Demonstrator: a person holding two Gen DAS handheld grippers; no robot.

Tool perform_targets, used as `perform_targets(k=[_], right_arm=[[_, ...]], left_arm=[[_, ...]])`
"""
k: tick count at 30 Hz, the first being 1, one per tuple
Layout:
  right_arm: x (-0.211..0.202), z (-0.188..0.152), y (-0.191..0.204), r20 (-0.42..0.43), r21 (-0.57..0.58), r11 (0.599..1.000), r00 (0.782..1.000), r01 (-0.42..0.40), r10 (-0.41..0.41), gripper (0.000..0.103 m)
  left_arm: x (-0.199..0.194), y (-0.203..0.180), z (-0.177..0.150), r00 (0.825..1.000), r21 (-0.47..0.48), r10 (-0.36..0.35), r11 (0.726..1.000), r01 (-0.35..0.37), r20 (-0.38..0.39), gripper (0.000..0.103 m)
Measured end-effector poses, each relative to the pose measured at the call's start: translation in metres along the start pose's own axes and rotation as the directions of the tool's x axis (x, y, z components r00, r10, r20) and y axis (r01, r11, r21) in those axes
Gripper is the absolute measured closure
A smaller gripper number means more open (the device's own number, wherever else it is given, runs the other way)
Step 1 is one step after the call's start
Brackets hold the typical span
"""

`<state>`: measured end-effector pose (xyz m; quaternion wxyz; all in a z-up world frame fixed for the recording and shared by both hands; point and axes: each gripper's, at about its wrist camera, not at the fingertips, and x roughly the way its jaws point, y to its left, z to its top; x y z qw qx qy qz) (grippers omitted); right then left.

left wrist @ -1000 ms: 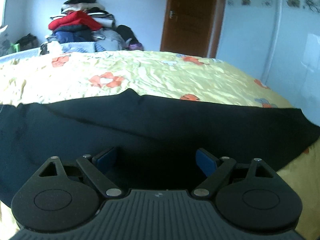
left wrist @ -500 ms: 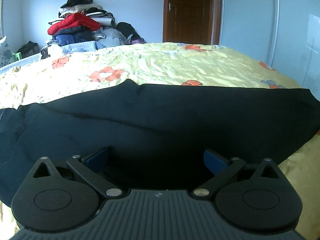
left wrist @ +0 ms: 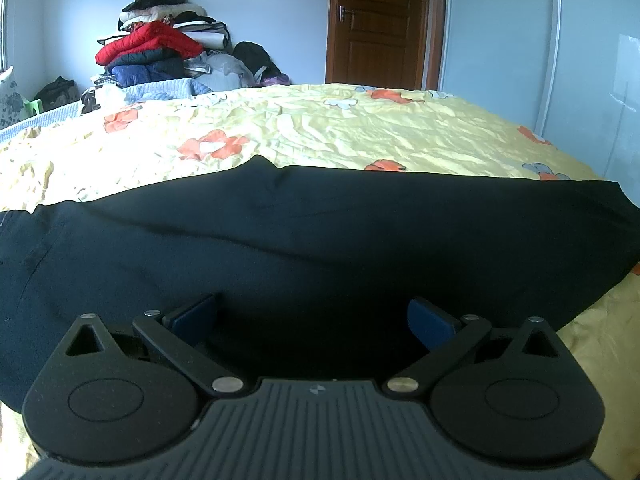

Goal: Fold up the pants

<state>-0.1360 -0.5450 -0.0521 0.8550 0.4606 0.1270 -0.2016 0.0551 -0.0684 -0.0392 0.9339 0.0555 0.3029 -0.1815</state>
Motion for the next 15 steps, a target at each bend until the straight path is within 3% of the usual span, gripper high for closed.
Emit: perform_targets(k=[6, 10, 12, 13, 14, 15], right_arm=[[0.004, -0.005, 0.001, -0.020, 0.072, 0.993, 0.995, -0.093, 0.094, 0.015], [0.011, -0.008, 0.011, -0.016, 0.017, 0.999, 0.999, -0.049, 0.050, 0.016], [0.019, -0.006, 0.012, -0.019, 0.009, 0.999, 0.999, -0.039, 0.039, 0.043], [0.024, -0.007, 0.009, -0.031, 0.017, 1.000, 0.999, -0.026, 0.027, 0.078], [0.029, -0.008, 0.003, -0.044, 0.039, 0.999, 0.999, -0.011, 0.013, 0.093], [0.032, -0.009, -0.003, -0.047, 0.069, 0.998, 0.999, -0.015, 0.018, 0.093]], left_arm=[[0.001, 0.000, 0.000, 1.000, 0.005, 0.004, 1.000, -0.004, -0.003, 0.000], [0.001, -0.001, 0.000, 1.000, 0.005, 0.004, 1.000, -0.004, -0.003, 0.000], [0.001, -0.001, -0.001, 1.000, 0.005, 0.004, 1.000, -0.004, -0.003, 0.000], [0.001, -0.001, 0.000, 1.000, 0.004, 0.004, 1.000, -0.004, -0.003, 0.000], [0.001, -0.001, 0.000, 1.000, 0.003, 0.004, 1.000, -0.004, -0.002, 0.000], [0.000, -0.001, 0.000, 1.000, 0.001, 0.003, 1.000, -0.003, -0.002, 0.000]])
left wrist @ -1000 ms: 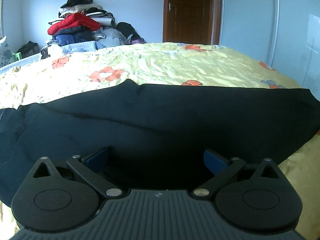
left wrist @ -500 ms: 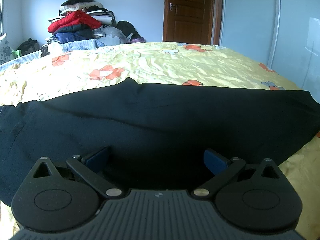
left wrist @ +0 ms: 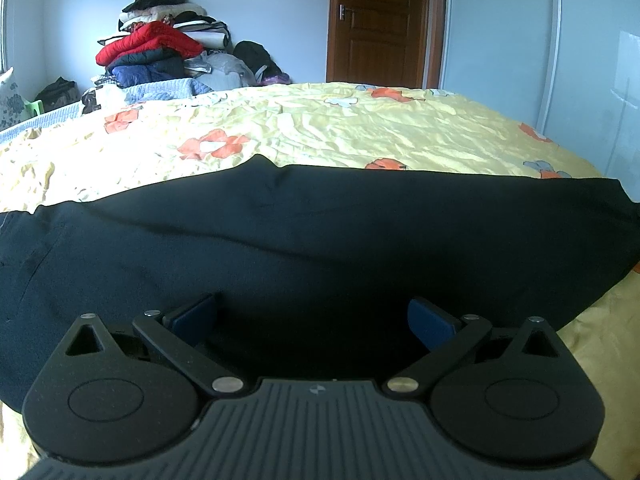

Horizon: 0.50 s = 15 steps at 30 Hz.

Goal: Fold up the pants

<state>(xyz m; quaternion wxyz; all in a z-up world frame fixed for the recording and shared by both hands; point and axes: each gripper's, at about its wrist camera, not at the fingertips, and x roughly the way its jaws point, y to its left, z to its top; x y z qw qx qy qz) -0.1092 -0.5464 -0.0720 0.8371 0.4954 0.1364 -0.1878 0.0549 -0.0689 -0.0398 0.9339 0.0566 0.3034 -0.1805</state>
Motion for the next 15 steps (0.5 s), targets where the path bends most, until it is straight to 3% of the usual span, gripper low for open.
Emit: perform_targets(k=[4, 8, 11, 15], right_arm=[[-0.006, -0.001, 0.010, 0.024, -0.035, 0.998, 0.999, -0.046, 0.047, 0.096], [-0.005, -0.005, 0.055, -0.015, -0.100, 0.973, 0.978, -0.208, 0.207, 0.096], [0.004, -0.023, 0.103, -0.114, -0.173, 0.925, 0.940, -0.339, 0.323, 0.096], [0.030, -0.074, 0.162, -0.300, -0.197, 0.841, 0.848, -0.504, 0.438, 0.095]], left_arm=[[-0.005, 0.006, 0.000, 1.000, -0.037, 0.005, 0.999, -0.004, 0.025, 0.001], [-0.018, 0.025, -0.002, 0.993, -0.150, 0.063, 0.988, -0.048, 0.096, 0.001], [-0.026, 0.039, -0.002, 0.983, -0.216, 0.127, 0.971, -0.097, 0.129, 0.001], [-0.029, 0.057, -0.005, 0.974, -0.319, 0.196, 0.936, -0.151, 0.115, 0.001]])
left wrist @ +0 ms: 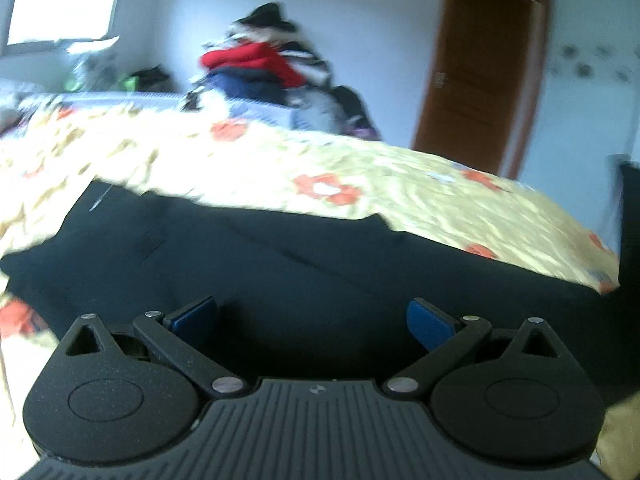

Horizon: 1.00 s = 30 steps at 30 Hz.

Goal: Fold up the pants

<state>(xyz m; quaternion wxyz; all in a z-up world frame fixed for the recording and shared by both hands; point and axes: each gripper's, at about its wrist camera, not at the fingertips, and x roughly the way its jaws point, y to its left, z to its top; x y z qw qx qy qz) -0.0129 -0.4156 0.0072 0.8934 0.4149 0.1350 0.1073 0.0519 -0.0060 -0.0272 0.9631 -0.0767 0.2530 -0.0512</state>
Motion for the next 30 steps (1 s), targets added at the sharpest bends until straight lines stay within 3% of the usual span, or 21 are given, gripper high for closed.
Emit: perform_targets(k=[2, 5, 9, 13, 15, 17, 19, 20, 21, 22, 23, 26, 27, 29, 30], right_arm=[[0.032, -0.019, 0.015, -0.084, -0.002, 0.998, 0.995, -0.060, 0.059, 0.095], [0.082, -0.056, 0.036, -0.226, -0.003, 0.992, 0.967, -0.123, 0.119, 0.096], [0.130, -0.106, 0.056, -0.418, -0.027, 0.987, 0.899, -0.157, 0.132, 0.095], [0.133, -0.128, 0.069, -0.532, -0.084, 0.981, 0.840, -0.172, 0.102, 0.095], [0.118, -0.128, 0.079, -0.523, -0.149, 0.973, 0.849, -0.178, 0.076, 0.093], [0.101, -0.119, 0.084, -0.475, -0.244, 0.957, 0.880, -0.154, 0.020, 0.093], [0.095, -0.102, 0.086, -0.388, -0.361, 0.930, 0.918, -0.071, -0.081, 0.088], [0.091, -0.097, 0.089, -0.338, -0.436, 0.899, 0.930, -0.022, -0.142, 0.078], [0.083, -0.098, 0.095, -0.276, -0.536, 0.844, 0.938, 0.030, -0.209, 0.060], [0.077, -0.102, 0.101, -0.204, -0.642, 0.762, 0.939, 0.084, -0.275, 0.048], [0.072, -0.109, 0.104, -0.143, -0.728, 0.674, 0.934, 0.126, -0.328, 0.028], [0.060, -0.139, 0.109, -0.044, -0.898, 0.420, 0.920, 0.135, -0.388, 0.025], [0.058, -0.151, 0.110, -0.031, -0.927, 0.355, 0.919, 0.120, -0.393, 0.025], [0.058, -0.168, 0.108, -0.008, -0.955, 0.275, 0.921, 0.108, -0.390, 0.025], [0.058, -0.175, 0.108, 0.006, -0.963, 0.246, 0.922, 0.110, -0.388, 0.022]], left_arm=[[0.003, 0.010, 0.002, 1.000, -0.065, 0.003, 0.998, -0.005, -0.019, 0.001], [0.002, 0.017, 0.003, 1.000, -0.096, -0.006, 0.995, 0.005, -0.008, 0.001], [-0.001, 0.019, 0.003, 1.000, -0.097, -0.008, 0.995, 0.006, -0.015, 0.001], [0.003, 0.017, 0.002, 1.000, -0.101, -0.011, 0.995, 0.009, -0.020, 0.001], [0.005, 0.016, 0.002, 1.000, -0.099, -0.011, 0.995, 0.008, -0.024, 0.001], [0.008, 0.016, 0.002, 0.999, -0.096, -0.012, 0.995, 0.009, -0.030, 0.001], [0.009, 0.015, 0.002, 0.999, -0.093, -0.012, 0.996, 0.010, -0.030, 0.001], [0.007, 0.015, 0.002, 0.999, -0.093, -0.021, 0.995, 0.019, -0.024, 0.001], [0.005, 0.016, 0.002, 0.999, -0.096, -0.037, 0.995, 0.035, -0.013, 0.002], [0.002, 0.017, 0.003, 0.998, -0.102, -0.059, 0.993, 0.059, 0.000, 0.002], [-0.002, 0.017, 0.005, 0.996, -0.109, -0.091, 0.990, 0.092, 0.011, 0.002], [-0.005, 0.002, 0.019, 0.978, -0.052, -0.209, 0.977, 0.209, -0.001, 0.001], [-0.004, -0.005, 0.023, 0.971, -0.022, -0.237, 0.971, 0.236, -0.022, 0.001], [0.004, -0.016, 0.030, 0.950, -0.007, -0.303, 0.953, 0.303, -0.080, 0.001], [0.012, -0.018, 0.033, 0.929, -0.035, -0.350, 0.937, 0.349, -0.121, 0.001]])
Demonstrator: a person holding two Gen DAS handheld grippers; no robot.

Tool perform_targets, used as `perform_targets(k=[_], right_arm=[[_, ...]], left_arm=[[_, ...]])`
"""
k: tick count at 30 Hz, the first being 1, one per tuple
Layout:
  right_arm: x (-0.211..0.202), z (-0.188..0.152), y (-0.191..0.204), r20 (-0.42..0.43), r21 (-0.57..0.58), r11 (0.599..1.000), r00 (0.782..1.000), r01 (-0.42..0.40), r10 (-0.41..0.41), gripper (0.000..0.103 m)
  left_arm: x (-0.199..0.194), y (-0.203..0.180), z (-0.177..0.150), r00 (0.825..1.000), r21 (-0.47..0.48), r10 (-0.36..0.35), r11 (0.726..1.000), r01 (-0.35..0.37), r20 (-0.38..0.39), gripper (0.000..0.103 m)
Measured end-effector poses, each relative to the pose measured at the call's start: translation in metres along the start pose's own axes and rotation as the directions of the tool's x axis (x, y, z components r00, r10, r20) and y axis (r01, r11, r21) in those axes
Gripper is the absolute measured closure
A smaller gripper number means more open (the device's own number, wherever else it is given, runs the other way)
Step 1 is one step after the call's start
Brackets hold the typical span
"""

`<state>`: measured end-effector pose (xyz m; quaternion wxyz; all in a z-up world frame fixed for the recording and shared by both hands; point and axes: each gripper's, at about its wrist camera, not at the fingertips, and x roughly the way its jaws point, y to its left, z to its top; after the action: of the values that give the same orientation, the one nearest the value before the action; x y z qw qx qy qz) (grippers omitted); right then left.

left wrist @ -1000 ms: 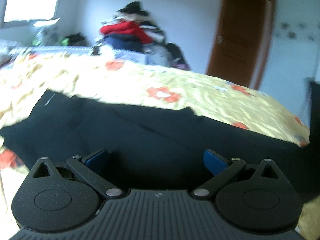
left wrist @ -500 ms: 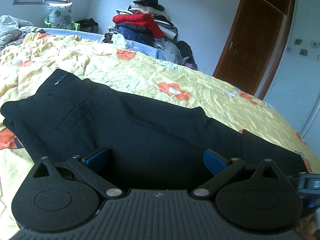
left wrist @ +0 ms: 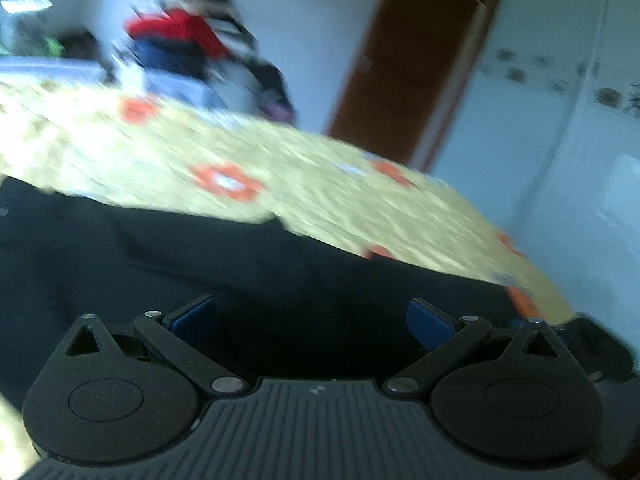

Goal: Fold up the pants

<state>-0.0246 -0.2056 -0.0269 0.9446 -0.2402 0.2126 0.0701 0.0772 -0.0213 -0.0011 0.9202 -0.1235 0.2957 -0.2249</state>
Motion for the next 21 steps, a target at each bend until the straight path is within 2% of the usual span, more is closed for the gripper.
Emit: perform_targets(k=[1, 3, 4, 6, 7, 9, 10, 13, 14, 15, 19, 21], right_arm=[[-0.001, -0.002, 0.004, 0.000, -0.015, 1.000, 1.000, 0.011, -0.011, 0.019], [0.002, -0.003, 0.010, 0.004, -0.038, 0.998, 0.999, 0.041, -0.041, 0.010], [0.004, -0.003, 0.012, 0.003, -0.052, 0.997, 0.998, 0.056, -0.056, 0.009], [0.005, -0.002, 0.014, 0.005, -0.067, 0.995, 0.997, 0.071, -0.071, 0.005], [0.004, -0.001, 0.014, 0.006, -0.068, 0.995, 0.997, 0.075, -0.075, 0.004], [0.004, -0.002, 0.011, 0.003, -0.058, 0.996, 0.997, 0.071, -0.071, 0.004], [0.004, -0.002, 0.009, 0.001, -0.050, 0.997, 0.998, 0.066, -0.066, 0.004], [0.004, -0.003, 0.004, -0.007, -0.026, 0.998, 0.999, 0.050, -0.050, 0.003], [0.004, -0.003, 0.003, -0.009, -0.021, 0.999, 0.999, 0.047, -0.047, 0.002], [0.004, -0.003, 0.003, -0.010, -0.017, 0.999, 0.999, 0.045, -0.045, 0.002], [0.003, -0.003, 0.004, -0.009, -0.020, 0.999, 0.999, 0.048, -0.048, 0.001], [0.003, -0.004, 0.004, -0.009, -0.021, 0.999, 0.999, 0.049, -0.049, 0.001]], left_arm=[[0.007, 0.002, 0.002, 0.998, -0.044, -0.045, 0.998, 0.043, -0.040, 0.002], [0.024, 0.010, 0.006, 0.980, -0.187, -0.158, 0.973, 0.133, -0.124, 0.002], [0.032, 0.015, 0.006, 0.963, -0.267, -0.220, 0.948, 0.173, -0.158, 0.002], [0.045, 0.020, 0.005, 0.936, -0.372, -0.292, 0.905, 0.204, -0.196, 0.001], [0.050, 0.021, 0.004, 0.930, -0.399, -0.305, 0.894, 0.205, -0.207, 0.001], [0.055, 0.017, 0.004, 0.927, -0.409, -0.309, 0.890, 0.202, -0.213, 0.002], [0.058, 0.016, 0.005, 0.918, -0.421, -0.330, 0.881, 0.215, -0.222, 0.002], [0.072, 0.015, 0.002, 0.864, -0.513, -0.442, 0.813, 0.274, -0.240, 0.001], [0.077, 0.014, 0.001, 0.855, -0.529, -0.456, 0.803, 0.275, -0.247, 0.001], [0.081, 0.012, -0.001, 0.853, -0.535, -0.457, 0.800, 0.269, -0.254, 0.001], [0.086, 0.009, -0.002, 0.861, -0.539, -0.443, 0.803, 0.255, -0.252, 0.001], [0.088, 0.009, -0.001, 0.863, -0.557, -0.441, 0.793, 0.247, -0.245, 0.001]])
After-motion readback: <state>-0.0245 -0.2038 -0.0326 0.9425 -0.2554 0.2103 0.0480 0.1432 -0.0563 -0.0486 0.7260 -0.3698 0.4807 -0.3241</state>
